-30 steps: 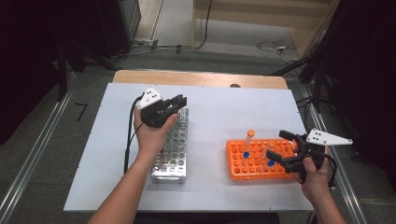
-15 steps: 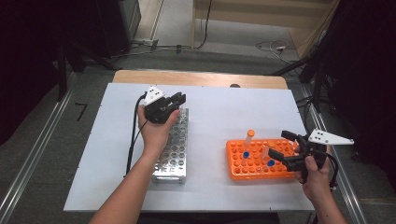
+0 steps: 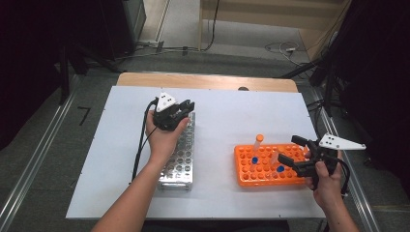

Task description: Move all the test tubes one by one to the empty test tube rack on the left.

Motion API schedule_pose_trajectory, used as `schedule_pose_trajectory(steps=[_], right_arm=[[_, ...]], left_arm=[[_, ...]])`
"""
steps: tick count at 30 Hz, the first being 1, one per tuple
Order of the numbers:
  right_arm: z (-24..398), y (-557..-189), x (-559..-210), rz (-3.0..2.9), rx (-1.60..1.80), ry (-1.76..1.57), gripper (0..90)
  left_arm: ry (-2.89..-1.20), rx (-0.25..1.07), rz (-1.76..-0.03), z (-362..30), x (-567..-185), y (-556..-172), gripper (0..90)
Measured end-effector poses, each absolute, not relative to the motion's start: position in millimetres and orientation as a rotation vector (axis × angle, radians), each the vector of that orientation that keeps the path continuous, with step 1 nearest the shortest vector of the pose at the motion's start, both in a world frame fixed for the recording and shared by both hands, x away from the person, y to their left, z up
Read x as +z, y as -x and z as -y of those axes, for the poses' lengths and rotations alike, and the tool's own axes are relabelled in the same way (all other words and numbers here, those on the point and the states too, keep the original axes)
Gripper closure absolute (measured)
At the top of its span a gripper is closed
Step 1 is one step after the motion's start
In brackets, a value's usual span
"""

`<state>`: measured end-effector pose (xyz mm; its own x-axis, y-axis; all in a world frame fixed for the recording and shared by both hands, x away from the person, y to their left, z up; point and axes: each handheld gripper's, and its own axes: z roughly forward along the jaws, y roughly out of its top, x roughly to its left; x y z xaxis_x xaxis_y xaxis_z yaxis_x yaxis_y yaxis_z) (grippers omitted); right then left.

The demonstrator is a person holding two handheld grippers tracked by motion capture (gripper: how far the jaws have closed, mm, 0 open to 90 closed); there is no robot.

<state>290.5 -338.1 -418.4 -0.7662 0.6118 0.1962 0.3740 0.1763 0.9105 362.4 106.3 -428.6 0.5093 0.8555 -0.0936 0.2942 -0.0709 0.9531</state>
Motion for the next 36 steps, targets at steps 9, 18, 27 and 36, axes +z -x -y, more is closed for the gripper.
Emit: schedule_pose_trajectory(steps=[9,18,27,36], right_arm=[[337,-291,-420,-2.242,1.622,-0.961,0.0],[336,-293,-423,-2.249,1.61,-0.968,0.0],[340,-293,-422,-2.237,1.617,-0.977,0.0],[341,-289,-420,-2.244,1.623,-0.946,0.0]], left_arm=[[-1.719,0.613,-1.03,-103,-431,-361,75.6],[-1.733,0.573,-1.062,-103,-430,-361,73.8],[-1.71,0.552,-1.054,-105,-426,-357,57.1],[-1.653,0.508,-1.0,-106,-415,-335,19.8]])
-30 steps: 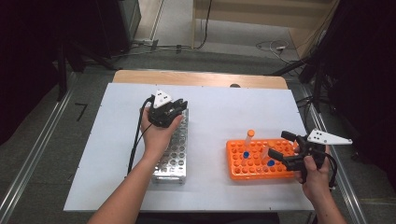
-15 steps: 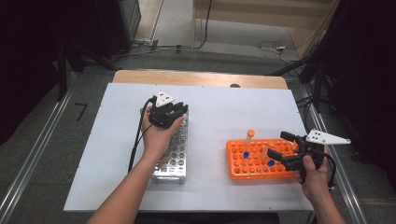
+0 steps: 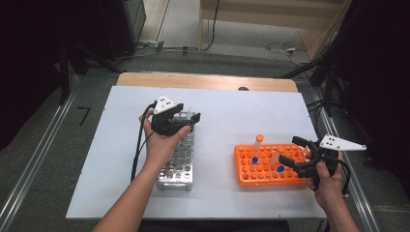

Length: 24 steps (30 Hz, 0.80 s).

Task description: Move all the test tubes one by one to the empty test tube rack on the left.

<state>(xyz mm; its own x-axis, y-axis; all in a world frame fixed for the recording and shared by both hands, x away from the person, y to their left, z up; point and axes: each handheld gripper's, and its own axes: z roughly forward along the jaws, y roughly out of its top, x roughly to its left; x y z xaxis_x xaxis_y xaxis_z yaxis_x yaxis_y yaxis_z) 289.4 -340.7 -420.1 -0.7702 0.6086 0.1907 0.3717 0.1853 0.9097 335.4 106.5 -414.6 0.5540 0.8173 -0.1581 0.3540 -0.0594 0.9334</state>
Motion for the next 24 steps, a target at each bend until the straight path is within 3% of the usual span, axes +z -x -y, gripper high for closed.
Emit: schedule_pose_trajectory(steps=[8,24], right_arm=[[337,-284,-421,-2.279,1.608,-0.907,0.0],[329,-270,-418,-2.302,1.611,-0.83,5.2]], left_arm=[[-1.659,0.48,-0.927,-107,-408,-306,0.6],[-1.675,0.467,-0.871,-113,-410,-263,0.0]])
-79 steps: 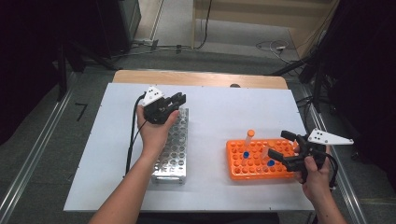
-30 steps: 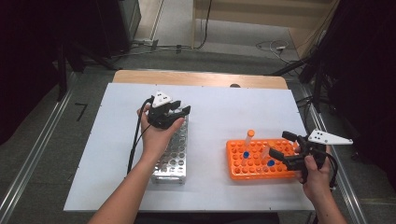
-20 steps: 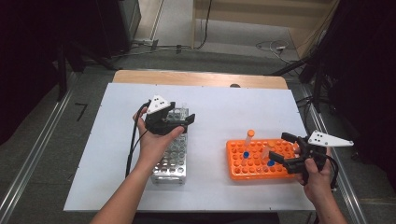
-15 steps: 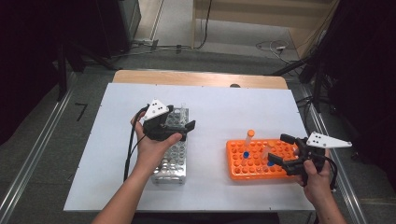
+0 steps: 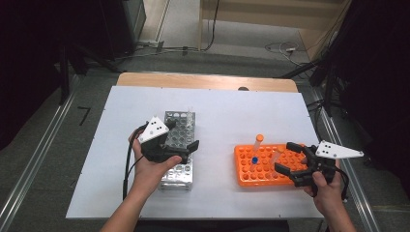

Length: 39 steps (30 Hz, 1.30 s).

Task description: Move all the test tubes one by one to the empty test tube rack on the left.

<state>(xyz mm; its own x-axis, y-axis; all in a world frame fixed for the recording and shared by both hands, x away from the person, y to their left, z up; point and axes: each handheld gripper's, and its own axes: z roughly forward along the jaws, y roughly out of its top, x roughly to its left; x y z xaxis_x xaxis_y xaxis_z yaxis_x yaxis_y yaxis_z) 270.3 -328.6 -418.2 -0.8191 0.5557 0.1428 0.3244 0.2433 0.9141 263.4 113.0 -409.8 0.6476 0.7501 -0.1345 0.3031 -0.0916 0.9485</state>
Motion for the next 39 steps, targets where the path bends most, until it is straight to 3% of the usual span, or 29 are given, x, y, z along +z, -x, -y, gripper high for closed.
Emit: schedule_pose_trajectory(steps=[10,21,39], right_arm=[[329,-267,-421,-2.338,1.635,-0.741,26.9],[325,-271,-431,-2.465,1.599,-0.671,44.0],[330,-281,-454,-2.633,1.478,-0.613,53.5]], left_arm=[[-1.679,0.458,-0.873,-113,-411,-259,0.0],[-1.683,0.455,-0.879,-113,-413,-259,0.0],[-1.684,0.454,-0.885,-113,-414,-260,0.0]])
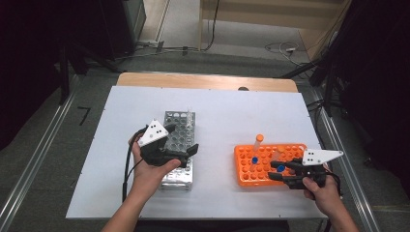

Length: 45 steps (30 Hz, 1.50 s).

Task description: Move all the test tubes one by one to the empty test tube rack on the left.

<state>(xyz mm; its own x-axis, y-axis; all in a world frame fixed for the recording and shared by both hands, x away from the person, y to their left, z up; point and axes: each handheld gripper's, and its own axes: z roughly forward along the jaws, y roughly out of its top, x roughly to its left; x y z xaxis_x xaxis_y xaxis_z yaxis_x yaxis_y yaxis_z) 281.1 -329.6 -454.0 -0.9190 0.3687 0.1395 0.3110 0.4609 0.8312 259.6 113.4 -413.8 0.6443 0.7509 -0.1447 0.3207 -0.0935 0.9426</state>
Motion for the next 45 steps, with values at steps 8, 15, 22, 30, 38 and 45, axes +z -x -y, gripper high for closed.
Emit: schedule_pose_trajectory(steps=[8,15,22,30,38,45], right_arm=[[333,-286,-462,-2.674,1.445,-0.611,58.5],[332,-288,-468,-2.709,1.403,-0.599,62.2],[330,-289,-472,-2.719,1.376,-0.591,71.1],[329,-290,-469,-2.715,1.362,-0.581,74.2],[332,-288,-455,-2.656,1.422,-0.602,74.3],[332,-284,-442,-2.596,1.516,-0.606,74.4]], left_arm=[[-1.683,0.455,-0.886,-114,-414,-259,0.0],[-1.687,0.454,-0.888,-113,-415,-260,0.0],[-1.69,0.454,-0.889,-113,-415,-260,0.0],[-1.692,0.455,-0.887,-111,-415,-259,0.0],[-1.695,0.45,-0.878,-108,-415,-258,0.0],[-1.695,0.447,-0.866,-106,-413,-257,0.0]])
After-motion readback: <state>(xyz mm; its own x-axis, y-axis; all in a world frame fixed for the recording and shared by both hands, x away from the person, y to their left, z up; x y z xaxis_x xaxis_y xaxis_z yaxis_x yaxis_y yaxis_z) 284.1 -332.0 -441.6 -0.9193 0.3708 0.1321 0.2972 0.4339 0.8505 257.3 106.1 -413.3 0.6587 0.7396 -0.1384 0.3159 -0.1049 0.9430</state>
